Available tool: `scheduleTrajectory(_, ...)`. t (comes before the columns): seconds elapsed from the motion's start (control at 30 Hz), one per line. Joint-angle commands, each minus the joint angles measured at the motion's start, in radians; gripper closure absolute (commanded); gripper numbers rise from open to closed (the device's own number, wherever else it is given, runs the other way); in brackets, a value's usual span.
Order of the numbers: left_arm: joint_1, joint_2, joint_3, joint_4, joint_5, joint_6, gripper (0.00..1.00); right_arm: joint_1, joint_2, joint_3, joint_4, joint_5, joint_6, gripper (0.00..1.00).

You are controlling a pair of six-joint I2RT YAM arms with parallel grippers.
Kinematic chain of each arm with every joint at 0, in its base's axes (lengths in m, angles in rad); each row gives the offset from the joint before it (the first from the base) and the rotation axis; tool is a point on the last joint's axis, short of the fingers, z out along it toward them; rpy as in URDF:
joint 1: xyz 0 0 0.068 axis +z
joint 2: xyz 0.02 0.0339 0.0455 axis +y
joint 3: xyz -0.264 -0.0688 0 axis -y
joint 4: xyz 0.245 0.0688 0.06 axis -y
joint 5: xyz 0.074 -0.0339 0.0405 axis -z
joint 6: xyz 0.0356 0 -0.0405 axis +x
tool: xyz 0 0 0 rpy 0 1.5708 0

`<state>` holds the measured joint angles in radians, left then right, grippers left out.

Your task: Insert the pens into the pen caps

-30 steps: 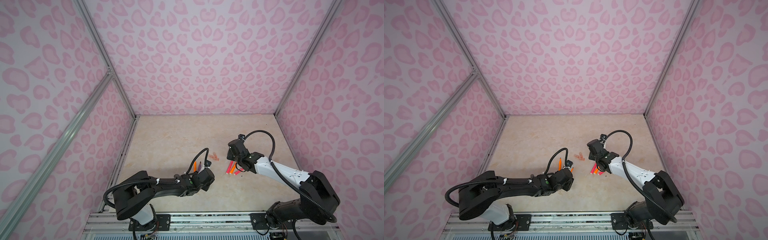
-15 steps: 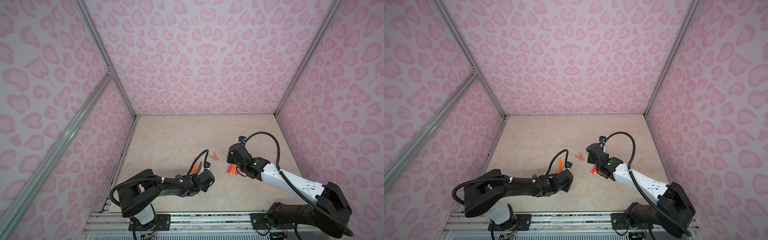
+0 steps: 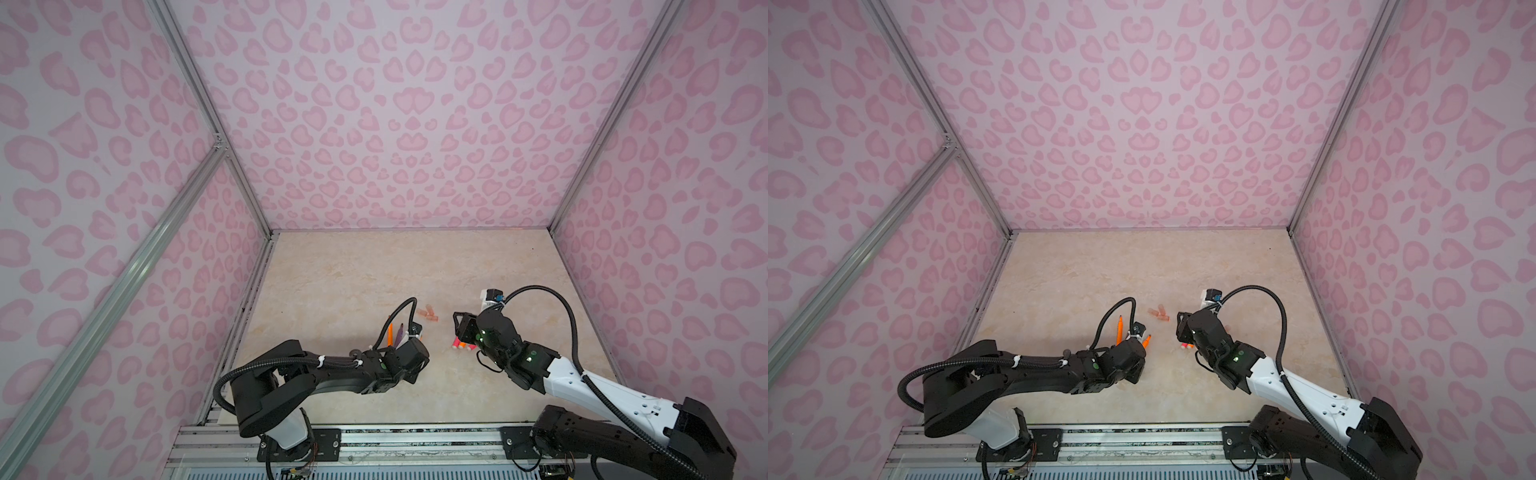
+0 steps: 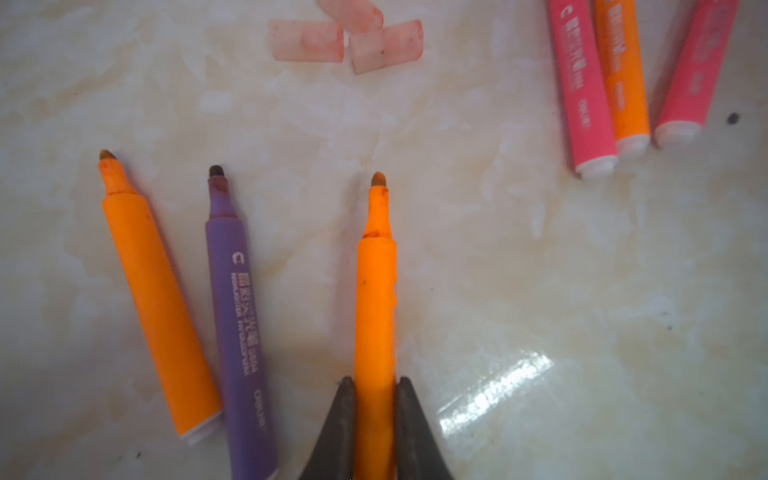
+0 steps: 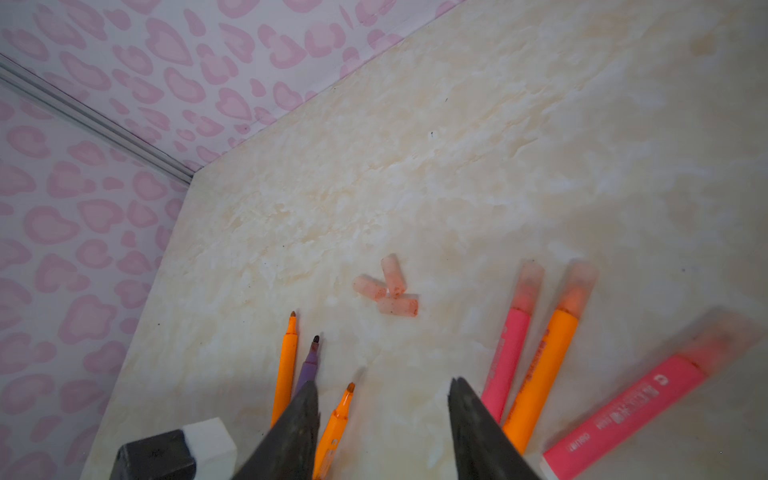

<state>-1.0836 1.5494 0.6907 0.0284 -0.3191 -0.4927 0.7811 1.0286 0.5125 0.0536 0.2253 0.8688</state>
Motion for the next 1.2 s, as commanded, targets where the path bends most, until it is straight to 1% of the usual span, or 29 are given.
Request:
scheduleTrajectory(0.0, 0.009, -0.054, 0.019, 0.017, 0.033, 0.019, 0.91, 0.018, 0.014, -0.027, 0.18, -0.07, 0.061, 0.47)
scheduleTrajectory(0.2, 0.014, -0.141, 0.036, 0.031, 0.091, 0.041, 0.92, 0.063, 0.111, -0.024, 0.321, -0.108, 0.106, 0.46)
scheduleTrajectory(0.3, 0.014, -0.179, 0.033, 0.039, 0.113, 0.048, 0.93, 0.074, 0.16, -0.01, 0.359, -0.109, 0.121, 0.48)
scheduleTrajectory(0.4, 0.015, -0.212, 0.026, 0.043, 0.115, 0.051, 0.93, 0.075, 0.19, -0.009, 0.388, -0.109, 0.144, 0.52)
scheduleTrajectory(0.67, 0.015, -0.264, 0.015, 0.048, 0.102, 0.051, 0.94, 0.091, 0.207, -0.006, 0.393, -0.088, 0.162, 0.53)
scheduleTrajectory(0.77, 0.014, -0.27, 0.019, 0.051, 0.116, 0.053, 0.95, 0.099, 0.212, -0.005, 0.405, -0.086, 0.163, 0.53)
scheduleTrajectory(0.87, 0.015, -0.275, 0.02, 0.056, 0.129, 0.054, 0.95, 0.102, 0.22, 0.002, 0.404, -0.085, 0.167, 0.61)
scheduleTrajectory(0.97, 0.015, -0.28, 0.014, 0.058, 0.132, 0.054, 0.95, 0.103, 0.224, 0.006, 0.408, -0.082, 0.172, 0.73)
scheduleTrajectory(1.03, 0.014, -0.284, 0.012, 0.061, 0.133, 0.054, 0.95, 0.105, 0.226, 0.009, 0.408, -0.08, 0.179, 0.79)
scheduleTrajectory(1.17, 0.014, -0.291, 0.007, 0.068, 0.135, 0.057, 0.91, 0.105, 0.231, 0.007, 0.417, -0.085, 0.193, 0.9)
